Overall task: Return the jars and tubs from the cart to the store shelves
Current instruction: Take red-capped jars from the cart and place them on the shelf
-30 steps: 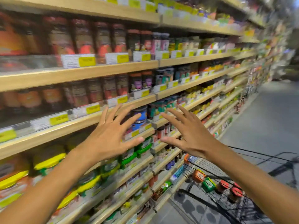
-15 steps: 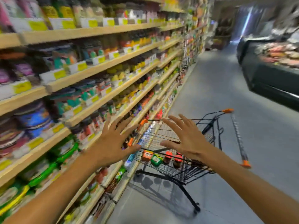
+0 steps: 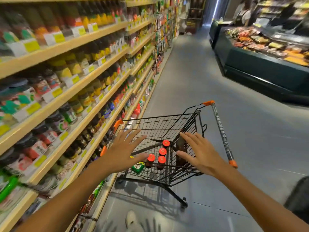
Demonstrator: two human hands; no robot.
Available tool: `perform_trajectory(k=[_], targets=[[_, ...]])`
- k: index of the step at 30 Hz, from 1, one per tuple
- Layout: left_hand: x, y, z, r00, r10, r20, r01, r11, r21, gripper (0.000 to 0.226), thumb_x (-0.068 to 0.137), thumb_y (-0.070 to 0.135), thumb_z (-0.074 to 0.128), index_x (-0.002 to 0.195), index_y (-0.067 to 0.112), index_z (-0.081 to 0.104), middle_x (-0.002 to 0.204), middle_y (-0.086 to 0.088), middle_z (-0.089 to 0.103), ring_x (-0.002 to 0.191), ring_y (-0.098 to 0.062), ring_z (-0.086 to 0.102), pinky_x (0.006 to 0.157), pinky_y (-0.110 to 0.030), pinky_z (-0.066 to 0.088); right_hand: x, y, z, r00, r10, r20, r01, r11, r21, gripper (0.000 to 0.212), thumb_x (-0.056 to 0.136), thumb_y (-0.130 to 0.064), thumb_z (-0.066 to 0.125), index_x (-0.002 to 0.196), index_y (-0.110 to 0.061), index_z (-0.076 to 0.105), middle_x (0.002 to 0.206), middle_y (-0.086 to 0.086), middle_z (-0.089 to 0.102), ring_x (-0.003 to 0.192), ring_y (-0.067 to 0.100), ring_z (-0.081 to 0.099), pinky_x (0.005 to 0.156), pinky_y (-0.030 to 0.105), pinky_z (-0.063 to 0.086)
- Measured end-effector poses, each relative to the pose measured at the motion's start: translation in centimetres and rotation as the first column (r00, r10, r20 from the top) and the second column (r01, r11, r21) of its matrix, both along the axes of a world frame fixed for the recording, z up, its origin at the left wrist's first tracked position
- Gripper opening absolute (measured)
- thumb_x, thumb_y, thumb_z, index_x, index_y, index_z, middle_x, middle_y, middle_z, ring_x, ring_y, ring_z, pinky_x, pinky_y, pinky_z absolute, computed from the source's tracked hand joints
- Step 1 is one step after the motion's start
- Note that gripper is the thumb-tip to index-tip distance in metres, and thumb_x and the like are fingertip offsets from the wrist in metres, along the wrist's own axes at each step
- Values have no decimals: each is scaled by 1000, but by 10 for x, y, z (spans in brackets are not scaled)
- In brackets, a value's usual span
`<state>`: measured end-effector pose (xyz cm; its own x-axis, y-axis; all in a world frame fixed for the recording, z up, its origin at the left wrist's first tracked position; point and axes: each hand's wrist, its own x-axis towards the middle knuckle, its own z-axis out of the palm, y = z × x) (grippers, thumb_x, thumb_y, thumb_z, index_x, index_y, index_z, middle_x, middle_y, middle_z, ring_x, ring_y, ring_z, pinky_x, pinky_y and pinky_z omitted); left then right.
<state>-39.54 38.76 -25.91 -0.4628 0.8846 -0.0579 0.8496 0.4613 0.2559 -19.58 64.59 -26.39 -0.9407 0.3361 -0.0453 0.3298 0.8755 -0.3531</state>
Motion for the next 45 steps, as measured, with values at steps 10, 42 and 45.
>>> perform_trajectory(k=[10,42,45], targets=[[-135,99,-83,969,-93,229,117,988,-97,97,73,94,10,156,44,4,166,13,-9,153,-20,-11,124,-51,-1,-104,52,-67,976,-129,173,152,980,-126,90,81,-93,20,157,-47,0,167,-8,15,154,17,13,124,47,18],[-248,231,-488,710,269,651,67,895,-442,101,78,16,83,157,15,19,160,-13,25,149,-33,22,119,-42,23,-253,120,-485,750,-288,596,645,522,-559,92,78,-23,86,150,-2,32,147,15,43,136,28,42,105,20,30],[-247,228,-514,709,269,651,42,907,-420,101,74,13,83,155,17,22,154,-13,37,141,-31,37,114,-39,34,-256,117,-516,770,-322,551,630,523,-574,98,74,-18,89,152,-5,30,140,12,47,129,23,48,104,18,38]])
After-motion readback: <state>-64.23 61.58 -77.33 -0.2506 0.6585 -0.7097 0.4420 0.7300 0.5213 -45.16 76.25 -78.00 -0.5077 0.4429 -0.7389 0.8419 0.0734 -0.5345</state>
